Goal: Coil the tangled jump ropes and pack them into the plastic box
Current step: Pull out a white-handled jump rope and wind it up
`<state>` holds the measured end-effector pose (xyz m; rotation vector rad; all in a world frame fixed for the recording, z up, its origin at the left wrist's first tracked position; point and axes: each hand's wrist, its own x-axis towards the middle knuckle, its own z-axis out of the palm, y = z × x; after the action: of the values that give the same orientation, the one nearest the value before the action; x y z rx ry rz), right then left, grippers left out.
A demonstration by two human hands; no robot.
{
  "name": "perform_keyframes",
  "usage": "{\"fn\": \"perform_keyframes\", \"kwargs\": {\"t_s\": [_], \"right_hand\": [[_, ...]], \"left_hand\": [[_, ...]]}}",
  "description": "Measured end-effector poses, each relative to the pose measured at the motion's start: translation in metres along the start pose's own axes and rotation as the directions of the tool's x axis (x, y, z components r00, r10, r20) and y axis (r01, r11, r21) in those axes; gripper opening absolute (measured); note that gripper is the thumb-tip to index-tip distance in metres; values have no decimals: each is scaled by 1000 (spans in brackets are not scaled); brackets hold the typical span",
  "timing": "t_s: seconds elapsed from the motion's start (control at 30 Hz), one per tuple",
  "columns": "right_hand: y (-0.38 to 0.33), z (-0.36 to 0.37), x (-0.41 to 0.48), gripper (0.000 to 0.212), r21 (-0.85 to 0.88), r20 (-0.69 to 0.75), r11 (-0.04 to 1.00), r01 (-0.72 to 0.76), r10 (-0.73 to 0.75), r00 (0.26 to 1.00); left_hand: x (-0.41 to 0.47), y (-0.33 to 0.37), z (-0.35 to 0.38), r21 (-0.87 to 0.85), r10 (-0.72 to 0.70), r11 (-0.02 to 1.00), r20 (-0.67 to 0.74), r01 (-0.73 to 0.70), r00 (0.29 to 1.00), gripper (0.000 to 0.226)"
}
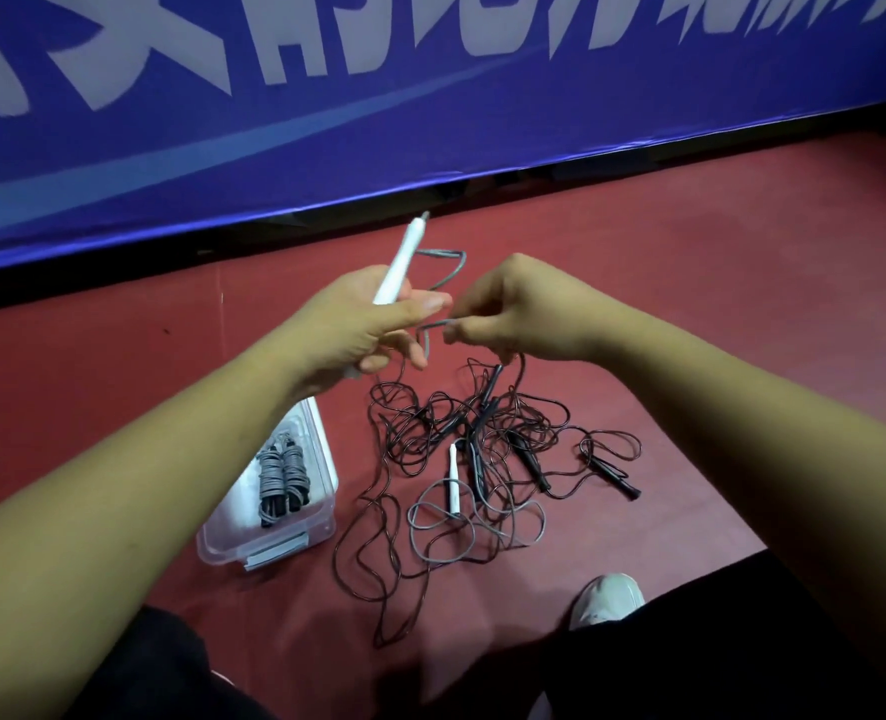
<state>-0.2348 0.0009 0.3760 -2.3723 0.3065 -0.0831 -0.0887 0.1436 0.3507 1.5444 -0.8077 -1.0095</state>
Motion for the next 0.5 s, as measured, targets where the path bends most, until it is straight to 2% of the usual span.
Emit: {"fn": "perform_keyframes", "kwargs": {"t_s": [0.1, 0.23, 0.3, 0.43, 0.5], "right_hand": [[-6, -1, -2, 12, 17, -22, 1000, 2, -1, 1000], [14, 2, -6, 7, -66, 63, 995, -68, 73, 995], [37, 1, -6, 11, -112, 60, 983, -144, 151, 987], [90, -6, -18, 12, -141, 162, 933, -332, 353, 922], [107, -6, -25, 15, -123, 199, 908, -401, 418, 886]], "left_hand": [[3, -3, 3, 98, 57, 994, 7, -58, 998, 31], [7, -4, -6, 259, 122, 961, -102, -92, 987, 34], [7, -2, -14, 237, 146, 966, -189, -99, 971, 34], [13, 4, -51, 21, 152, 987, -456, -160, 877, 34], [14, 1, -68, 60, 110, 994, -485, -92, 867, 35]]}}
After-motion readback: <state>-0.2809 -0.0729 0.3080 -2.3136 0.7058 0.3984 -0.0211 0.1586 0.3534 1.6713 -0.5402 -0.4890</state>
